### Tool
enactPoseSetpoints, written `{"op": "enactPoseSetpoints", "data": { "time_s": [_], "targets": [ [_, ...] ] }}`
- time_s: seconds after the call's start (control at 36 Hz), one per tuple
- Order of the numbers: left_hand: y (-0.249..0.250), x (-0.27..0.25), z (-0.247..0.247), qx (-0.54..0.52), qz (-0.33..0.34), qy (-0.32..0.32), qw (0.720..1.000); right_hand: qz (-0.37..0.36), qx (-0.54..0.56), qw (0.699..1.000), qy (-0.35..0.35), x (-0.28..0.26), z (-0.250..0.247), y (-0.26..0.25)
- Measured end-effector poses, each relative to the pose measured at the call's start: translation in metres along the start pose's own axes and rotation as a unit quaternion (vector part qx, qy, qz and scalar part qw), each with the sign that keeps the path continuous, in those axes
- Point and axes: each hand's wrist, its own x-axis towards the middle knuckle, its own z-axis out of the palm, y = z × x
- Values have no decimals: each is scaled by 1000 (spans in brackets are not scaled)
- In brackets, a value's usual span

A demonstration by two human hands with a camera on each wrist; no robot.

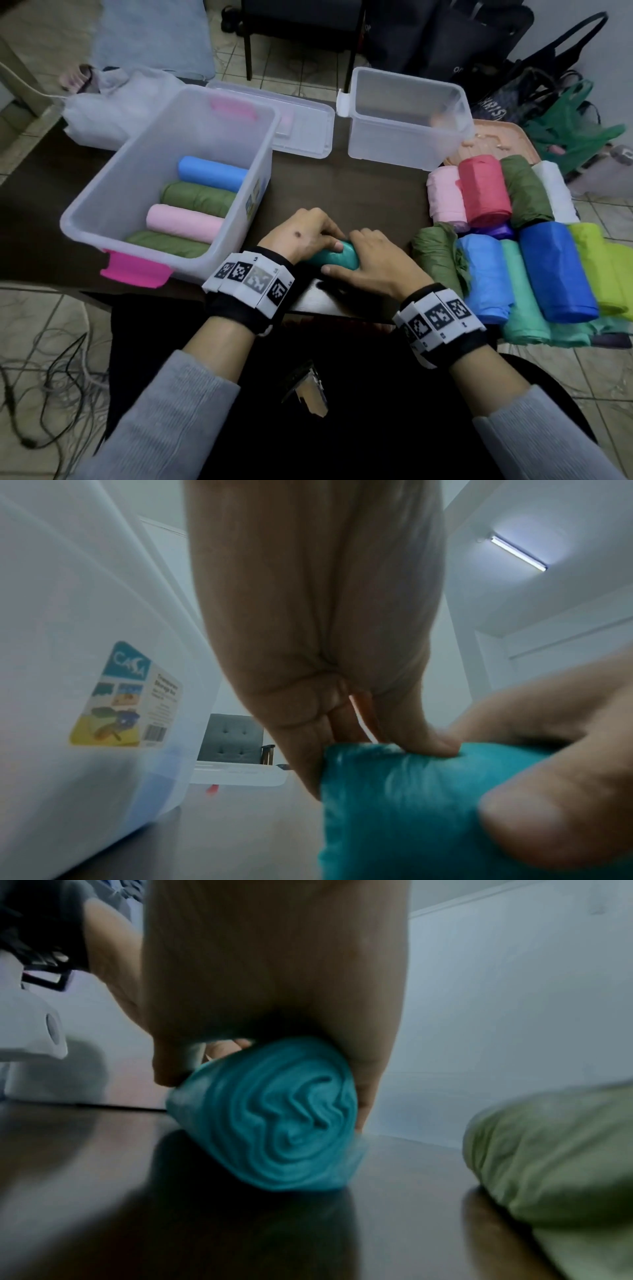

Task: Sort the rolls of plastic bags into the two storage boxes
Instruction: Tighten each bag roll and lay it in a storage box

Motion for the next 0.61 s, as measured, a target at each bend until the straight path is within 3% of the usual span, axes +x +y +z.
{"op": "enactPoseSetpoints", "data": {
  "time_s": [0.08, 0.17, 0.25, 0.33, 0.42, 0.53, 0.61],
  "targets": [
    [5, -8, 0, -38, 48, 61, 996, 7, 8, 999, 35, -1, 7, -1],
    [17, -26, -22, -83, 115, 205, 968, 17, 12, 998, 54, -2, 11, -4],
    [18, -53, -58, -66, 130, 349, 926, 38, 34, 997, 58, -2, 11, -6],
    [2, -79, -90, -54, 65, 452, 888, 63, 78, 993, 60, 2, 10, -7],
    [-29, -99, -110, -76, -40, 512, 855, 78, 139, 985, 64, 8, 5, -11],
    [-66, -129, -117, -71, -201, 499, 840, 87, 234, 966, 64, 19, -6, -19],
    [-85, -146, -116, -89, -272, 478, 831, 96, 334, 935, 77, 31, -18, -29]
  ]
}}
